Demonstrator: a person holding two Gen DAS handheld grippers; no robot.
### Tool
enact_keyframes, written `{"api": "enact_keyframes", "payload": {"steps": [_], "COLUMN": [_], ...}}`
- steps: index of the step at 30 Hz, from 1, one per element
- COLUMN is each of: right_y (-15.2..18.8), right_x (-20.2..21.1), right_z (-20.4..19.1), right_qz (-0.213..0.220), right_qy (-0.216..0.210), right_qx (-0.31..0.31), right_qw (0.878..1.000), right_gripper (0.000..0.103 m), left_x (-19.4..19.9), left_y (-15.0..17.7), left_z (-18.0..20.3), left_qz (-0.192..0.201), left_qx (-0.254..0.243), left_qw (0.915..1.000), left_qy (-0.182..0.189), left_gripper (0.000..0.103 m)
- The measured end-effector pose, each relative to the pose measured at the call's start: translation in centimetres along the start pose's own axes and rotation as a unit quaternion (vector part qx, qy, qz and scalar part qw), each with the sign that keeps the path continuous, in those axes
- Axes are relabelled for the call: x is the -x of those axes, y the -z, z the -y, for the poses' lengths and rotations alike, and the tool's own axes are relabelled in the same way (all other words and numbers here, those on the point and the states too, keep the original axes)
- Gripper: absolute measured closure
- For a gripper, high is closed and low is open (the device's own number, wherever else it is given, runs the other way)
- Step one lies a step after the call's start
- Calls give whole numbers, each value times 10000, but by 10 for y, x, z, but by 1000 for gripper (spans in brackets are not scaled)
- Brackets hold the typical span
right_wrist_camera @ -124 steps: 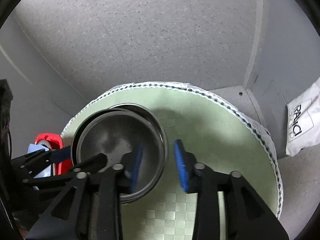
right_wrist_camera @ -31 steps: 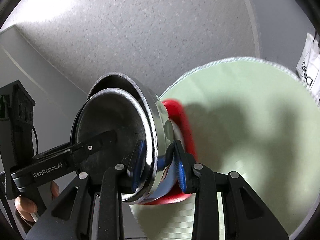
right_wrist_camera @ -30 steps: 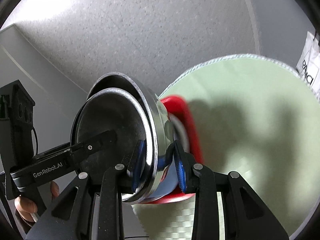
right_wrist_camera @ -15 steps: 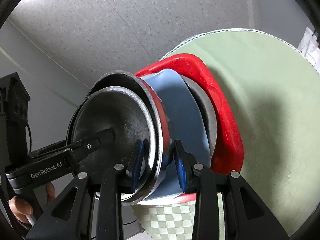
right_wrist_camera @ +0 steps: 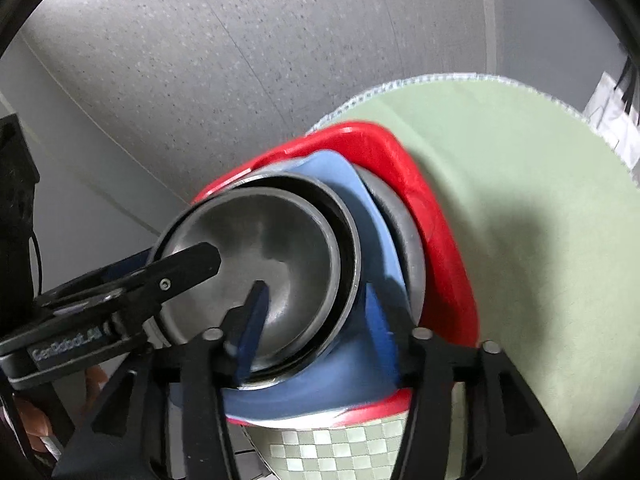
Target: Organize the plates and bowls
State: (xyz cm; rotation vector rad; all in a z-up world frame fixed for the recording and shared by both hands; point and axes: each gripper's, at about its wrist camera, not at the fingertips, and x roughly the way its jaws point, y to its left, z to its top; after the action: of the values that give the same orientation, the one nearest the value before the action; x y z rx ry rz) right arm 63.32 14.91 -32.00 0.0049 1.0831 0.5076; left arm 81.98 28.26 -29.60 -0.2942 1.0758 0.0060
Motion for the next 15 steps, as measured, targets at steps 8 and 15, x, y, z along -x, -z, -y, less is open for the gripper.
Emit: {"api": "enact_keyframes", "payload": {"steps": [8, 15], "right_y": [12, 39], "right_x": [58, 129], "right_z": [5, 9], "right_qz": [603, 1222], "right_qy": [313, 630], "right_qx": [42, 156], "right_qw": [9977, 9904], "right_gripper": [31, 22], "left_x": [53, 112], "left_y": [28, 78], "left_z": [25, 67], "left_qz": [649, 1223], "left_qx": [-135, -356], "left_qw": [9975, 9911], "left_qy": [-232, -394], "left_gripper": [11, 5]}}
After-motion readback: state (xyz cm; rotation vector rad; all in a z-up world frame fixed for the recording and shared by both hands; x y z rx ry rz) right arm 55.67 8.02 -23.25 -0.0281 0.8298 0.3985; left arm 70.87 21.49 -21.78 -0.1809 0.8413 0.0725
